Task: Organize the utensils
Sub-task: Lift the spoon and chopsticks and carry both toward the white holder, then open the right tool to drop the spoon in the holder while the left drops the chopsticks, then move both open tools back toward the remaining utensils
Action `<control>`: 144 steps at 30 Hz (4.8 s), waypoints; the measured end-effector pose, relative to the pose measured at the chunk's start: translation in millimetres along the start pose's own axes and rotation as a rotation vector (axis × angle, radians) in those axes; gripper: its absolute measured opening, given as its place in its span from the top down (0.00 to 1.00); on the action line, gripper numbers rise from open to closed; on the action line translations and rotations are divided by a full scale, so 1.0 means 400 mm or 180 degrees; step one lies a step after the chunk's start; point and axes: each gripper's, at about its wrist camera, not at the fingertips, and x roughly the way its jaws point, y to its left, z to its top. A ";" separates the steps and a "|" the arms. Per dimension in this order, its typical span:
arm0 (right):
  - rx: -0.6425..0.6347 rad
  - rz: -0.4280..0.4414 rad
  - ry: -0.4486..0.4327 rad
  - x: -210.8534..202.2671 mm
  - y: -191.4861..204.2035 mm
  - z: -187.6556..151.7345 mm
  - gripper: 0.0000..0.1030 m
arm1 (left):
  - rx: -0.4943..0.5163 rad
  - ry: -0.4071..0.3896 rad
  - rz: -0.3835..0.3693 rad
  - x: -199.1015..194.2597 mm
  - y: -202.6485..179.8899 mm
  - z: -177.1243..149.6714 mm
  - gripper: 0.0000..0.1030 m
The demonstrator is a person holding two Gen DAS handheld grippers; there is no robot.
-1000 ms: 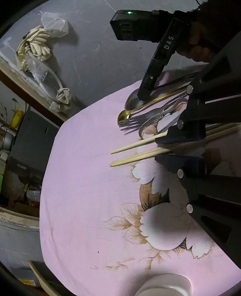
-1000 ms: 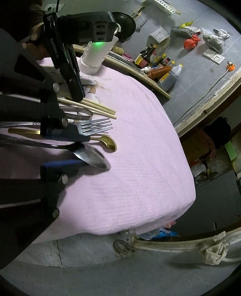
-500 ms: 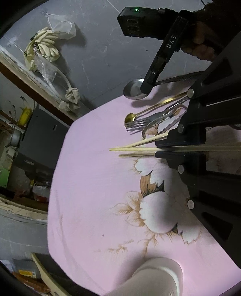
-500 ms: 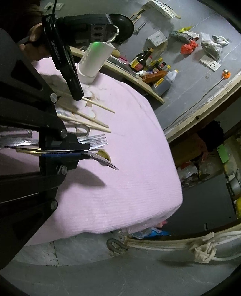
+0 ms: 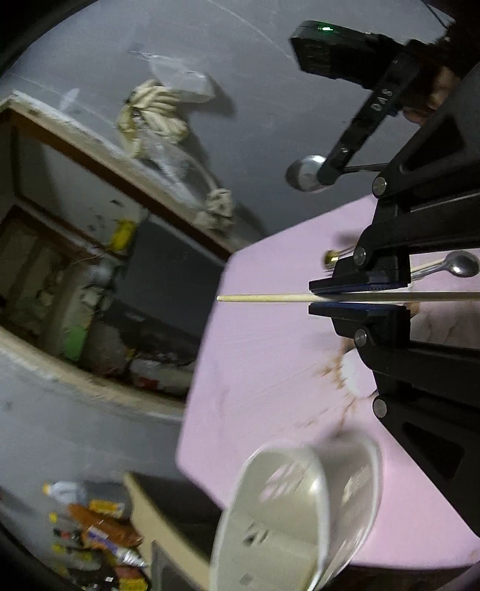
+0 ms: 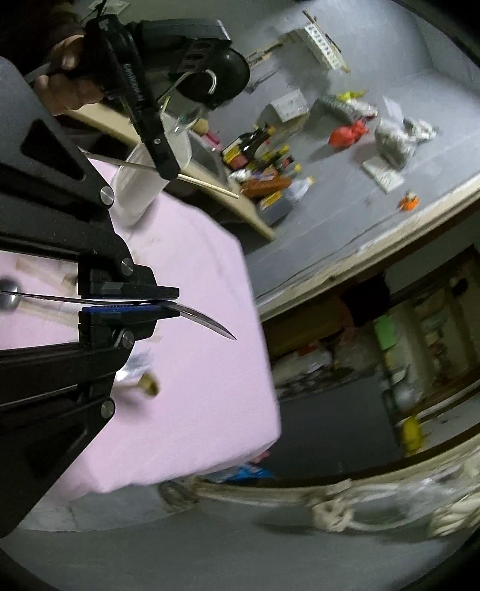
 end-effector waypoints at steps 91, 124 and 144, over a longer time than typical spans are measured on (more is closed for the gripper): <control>-0.0196 0.0155 -0.0560 0.148 0.454 0.008 0.59 | 0.0028 -0.0851 0.0757 -0.306 0.422 0.164 0.92; -0.0698 -0.0873 -0.0991 -0.290 0.177 0.116 0.02 | 0.0611 -0.1189 0.0710 -0.303 -0.058 0.033 0.01; -0.0444 -0.1116 -0.0216 -0.167 -0.053 -0.008 0.02 | 0.0577 -0.0505 0.0713 -0.065 -0.064 -0.109 0.01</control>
